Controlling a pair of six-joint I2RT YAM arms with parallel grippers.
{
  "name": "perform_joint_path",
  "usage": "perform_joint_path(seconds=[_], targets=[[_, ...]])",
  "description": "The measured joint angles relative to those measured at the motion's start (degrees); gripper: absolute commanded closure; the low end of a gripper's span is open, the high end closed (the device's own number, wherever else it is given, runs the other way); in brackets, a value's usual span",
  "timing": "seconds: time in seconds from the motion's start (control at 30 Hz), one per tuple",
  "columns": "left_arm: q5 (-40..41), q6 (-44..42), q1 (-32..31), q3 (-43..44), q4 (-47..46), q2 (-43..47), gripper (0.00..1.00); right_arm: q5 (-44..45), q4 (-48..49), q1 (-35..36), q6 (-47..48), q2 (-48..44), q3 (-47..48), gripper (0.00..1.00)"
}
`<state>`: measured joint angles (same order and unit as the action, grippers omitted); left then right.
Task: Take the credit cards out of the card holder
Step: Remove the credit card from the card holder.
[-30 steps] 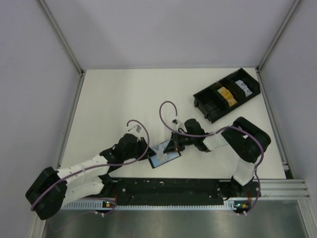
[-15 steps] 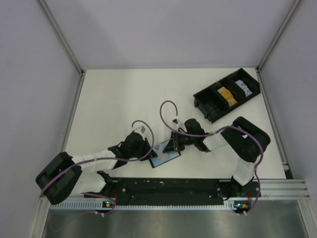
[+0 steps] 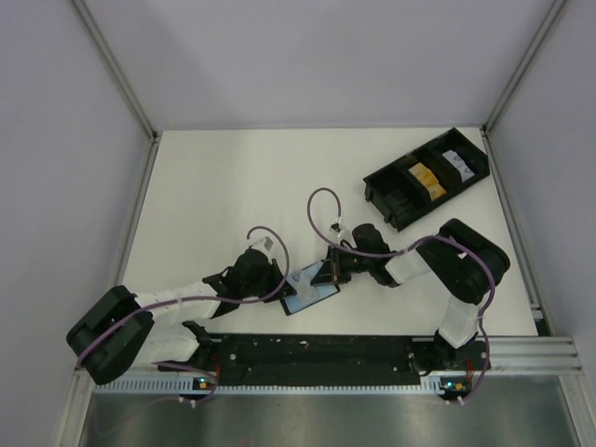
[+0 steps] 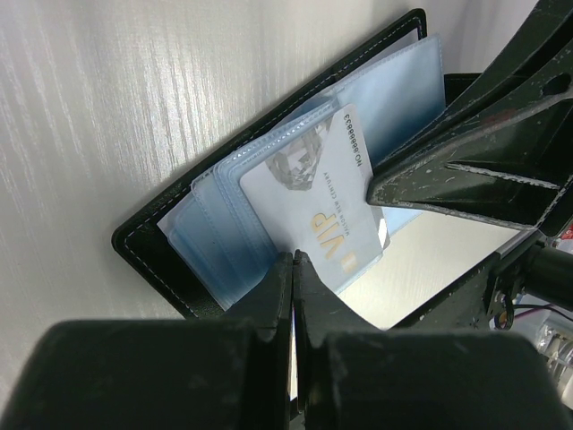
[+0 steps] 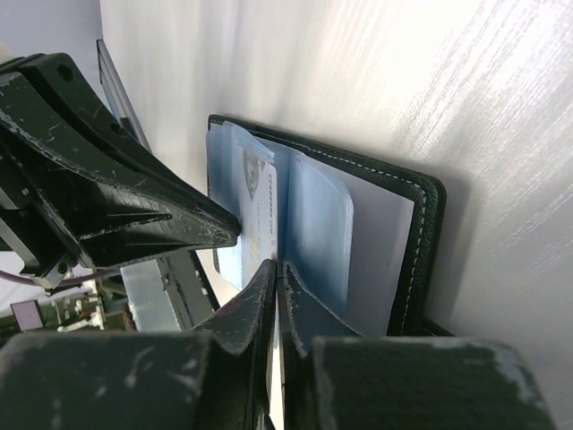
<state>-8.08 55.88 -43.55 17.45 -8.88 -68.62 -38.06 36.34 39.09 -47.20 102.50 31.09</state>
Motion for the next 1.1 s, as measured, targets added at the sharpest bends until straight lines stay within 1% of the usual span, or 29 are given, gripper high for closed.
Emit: perform_joint_path(seconds=[0.23,0.3,0.4,0.53,0.67,0.93,1.1], targets=[[0.0,0.02,0.0,0.0,0.02,0.02,1.0,-0.39,0.68,-0.13,-0.02,0.0,0.0,0.99],[0.0,0.0,0.0,0.0,0.02,0.02,1.0,-0.63,0.79,-0.17,-0.02,0.0,0.0,0.91],[0.0,0.0,0.0,0.0,0.02,0.02,1.0,-1.25,1.36,-0.22,-0.42,0.24,0.02,0.89],[-0.02,0.0,0.0,0.0,0.02,0.02,1.0,-2.03,2.27,-0.24,-0.85,1.31,0.02,0.91],[-0.02,0.0,0.0,0.0,0.02,0.02,1.0,-2.34,2.49,-0.24,-1.05,1.57,0.04,1.0],[0.0,0.0,0.0,-0.04,0.02,0.02,1.0,-2.56,2.71,-0.39,-0.85,1.62,0.04,1.0],[0.04,0.09,-0.02,-0.31,-0.24,0.15,1.0,-3.13,2.16,-2.62,-0.33,0.85,-0.81,1.0]])
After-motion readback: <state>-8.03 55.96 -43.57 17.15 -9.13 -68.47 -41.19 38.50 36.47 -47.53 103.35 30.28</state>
